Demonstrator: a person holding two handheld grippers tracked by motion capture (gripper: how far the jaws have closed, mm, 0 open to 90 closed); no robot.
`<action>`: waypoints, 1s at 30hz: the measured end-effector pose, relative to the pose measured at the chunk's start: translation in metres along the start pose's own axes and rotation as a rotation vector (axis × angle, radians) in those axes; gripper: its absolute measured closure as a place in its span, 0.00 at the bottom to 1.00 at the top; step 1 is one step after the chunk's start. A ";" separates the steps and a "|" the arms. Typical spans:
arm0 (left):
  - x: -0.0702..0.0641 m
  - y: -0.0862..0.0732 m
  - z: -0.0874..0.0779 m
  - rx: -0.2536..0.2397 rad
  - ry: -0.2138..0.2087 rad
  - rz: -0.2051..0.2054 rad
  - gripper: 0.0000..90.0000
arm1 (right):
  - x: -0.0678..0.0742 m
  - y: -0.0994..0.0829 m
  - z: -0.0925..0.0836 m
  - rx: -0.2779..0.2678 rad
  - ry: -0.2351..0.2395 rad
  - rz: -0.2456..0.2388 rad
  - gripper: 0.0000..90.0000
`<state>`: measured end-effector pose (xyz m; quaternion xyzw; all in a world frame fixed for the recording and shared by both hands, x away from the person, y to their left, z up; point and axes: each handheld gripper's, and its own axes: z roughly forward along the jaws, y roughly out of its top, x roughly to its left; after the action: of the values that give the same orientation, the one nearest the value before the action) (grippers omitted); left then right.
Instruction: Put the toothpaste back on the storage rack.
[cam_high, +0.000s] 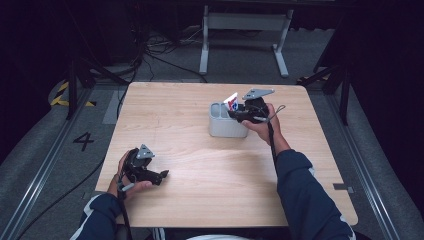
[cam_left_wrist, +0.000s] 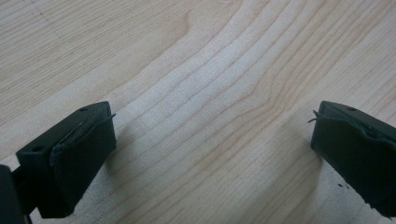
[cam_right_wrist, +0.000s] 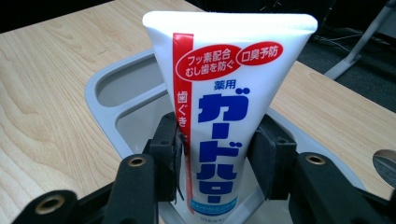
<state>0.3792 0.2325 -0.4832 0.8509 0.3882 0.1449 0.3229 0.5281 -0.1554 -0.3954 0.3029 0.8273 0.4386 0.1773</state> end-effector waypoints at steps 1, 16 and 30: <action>0.000 0.000 0.000 0.000 0.000 0.000 0.00 | 0.000 0.000 0.000 0.006 0.001 -0.005 0.65; 0.000 0.000 0.000 0.000 0.000 0.000 0.00 | 0.002 0.001 0.002 0.028 -0.020 -0.013 0.60; 0.000 0.000 0.000 -0.001 0.002 0.003 0.00 | 0.004 0.003 0.004 0.014 -0.047 -0.002 0.44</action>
<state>0.3794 0.2326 -0.4832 0.8512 0.3871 0.1463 0.3228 0.5285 -0.1491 -0.3950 0.3135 0.8262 0.4255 0.1952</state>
